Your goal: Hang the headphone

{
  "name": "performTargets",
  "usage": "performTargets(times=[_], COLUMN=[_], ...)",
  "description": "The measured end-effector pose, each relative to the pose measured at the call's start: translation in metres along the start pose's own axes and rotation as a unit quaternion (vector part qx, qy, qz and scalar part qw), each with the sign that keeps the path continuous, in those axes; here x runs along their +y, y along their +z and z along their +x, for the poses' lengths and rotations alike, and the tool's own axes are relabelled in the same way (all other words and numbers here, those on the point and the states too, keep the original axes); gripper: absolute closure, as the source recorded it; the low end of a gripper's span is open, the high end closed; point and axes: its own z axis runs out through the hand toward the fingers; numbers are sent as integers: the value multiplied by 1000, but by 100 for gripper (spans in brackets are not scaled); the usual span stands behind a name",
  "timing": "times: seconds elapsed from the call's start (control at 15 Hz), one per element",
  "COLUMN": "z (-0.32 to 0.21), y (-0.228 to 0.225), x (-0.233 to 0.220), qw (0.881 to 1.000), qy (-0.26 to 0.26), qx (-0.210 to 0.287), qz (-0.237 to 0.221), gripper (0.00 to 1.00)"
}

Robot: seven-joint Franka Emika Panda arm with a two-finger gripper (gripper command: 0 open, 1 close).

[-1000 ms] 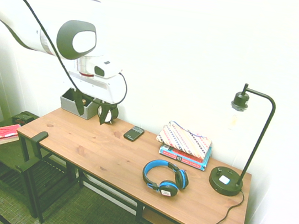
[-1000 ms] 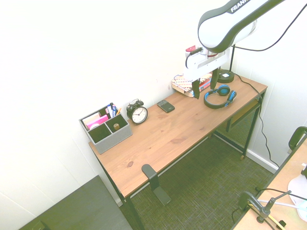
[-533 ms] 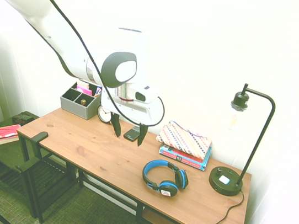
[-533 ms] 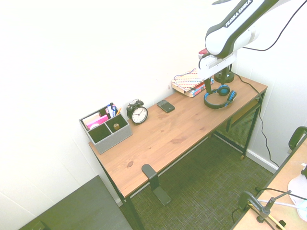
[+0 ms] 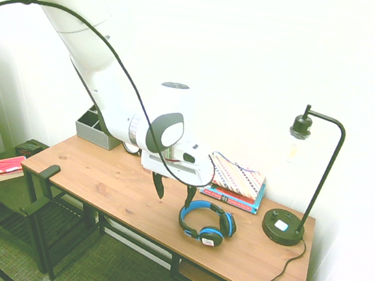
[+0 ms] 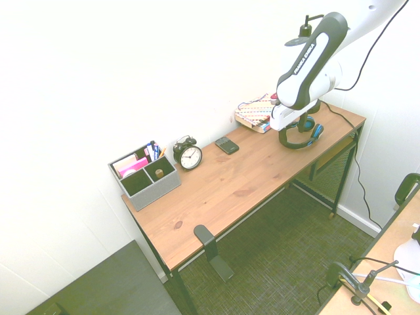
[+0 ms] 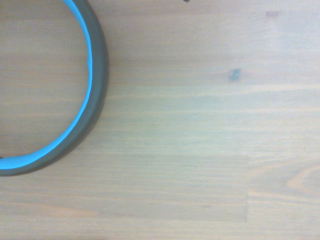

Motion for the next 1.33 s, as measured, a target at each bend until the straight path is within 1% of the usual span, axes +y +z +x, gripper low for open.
performTargets(times=[0.13,0.2,0.47,0.73,1.33], z=[9,15,32,41,48], y=[15,21,36,46,57], x=[-3,-4,-9,-20,-23], qw=[1000,1000,1000,1000,1000], qy=[-2,-1,4,-2,-7], qx=[0,1,2,2,2], qz=[6,9,22,28,21], gripper=[0,100,100,100,100])
